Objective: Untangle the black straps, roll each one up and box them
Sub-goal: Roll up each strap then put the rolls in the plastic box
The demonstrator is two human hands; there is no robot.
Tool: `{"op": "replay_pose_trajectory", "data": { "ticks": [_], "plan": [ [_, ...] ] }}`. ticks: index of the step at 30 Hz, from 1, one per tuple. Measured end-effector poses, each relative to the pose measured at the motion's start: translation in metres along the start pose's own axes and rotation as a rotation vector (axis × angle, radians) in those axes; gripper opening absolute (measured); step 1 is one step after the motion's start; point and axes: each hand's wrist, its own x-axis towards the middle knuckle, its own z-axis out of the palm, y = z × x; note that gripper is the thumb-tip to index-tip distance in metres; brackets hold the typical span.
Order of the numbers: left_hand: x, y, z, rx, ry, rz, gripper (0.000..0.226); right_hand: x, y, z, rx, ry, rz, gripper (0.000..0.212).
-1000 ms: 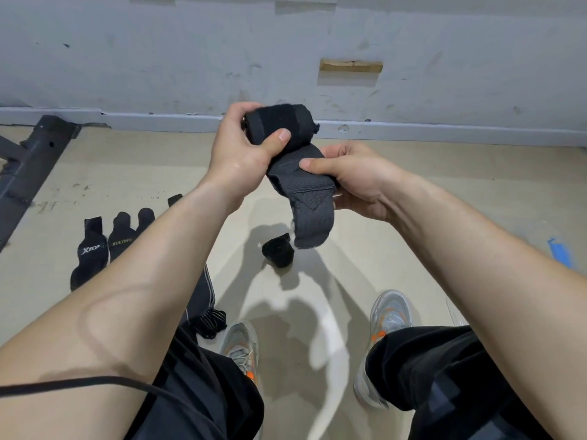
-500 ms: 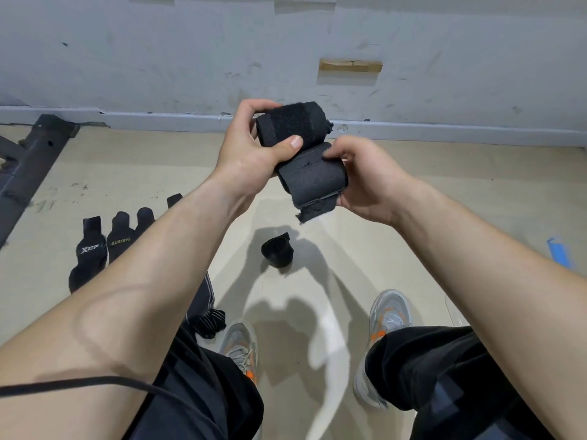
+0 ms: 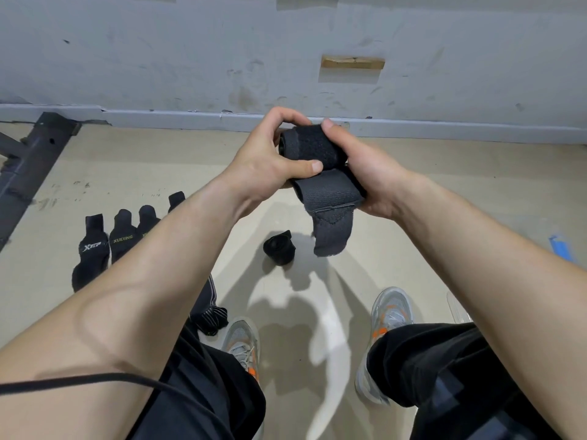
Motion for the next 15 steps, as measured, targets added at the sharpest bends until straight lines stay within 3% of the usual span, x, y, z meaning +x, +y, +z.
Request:
{"op": "replay_pose_trajectory", "data": {
  "ticks": [4, 8, 15],
  "plan": [
    [-0.0005, 0.0049, 0.0010, -0.152, -0.030, -0.172, 0.044, -0.0002, 0.0006, -0.0006, -0.011, 0.014, -0.085, 0.034],
    [-0.0026, 0.0079, 0.0017, -0.304, -0.013, -0.359, 0.028, 0.0012, 0.0003, -0.0011, -0.063, 0.008, -0.124, 0.032],
    [-0.0016, 0.0064, 0.0015, -0.286, 0.087, -0.326, 0.026, -0.0023, 0.0004, 0.0006, -0.103, -0.053, -0.079, 0.036]
  ]
}}
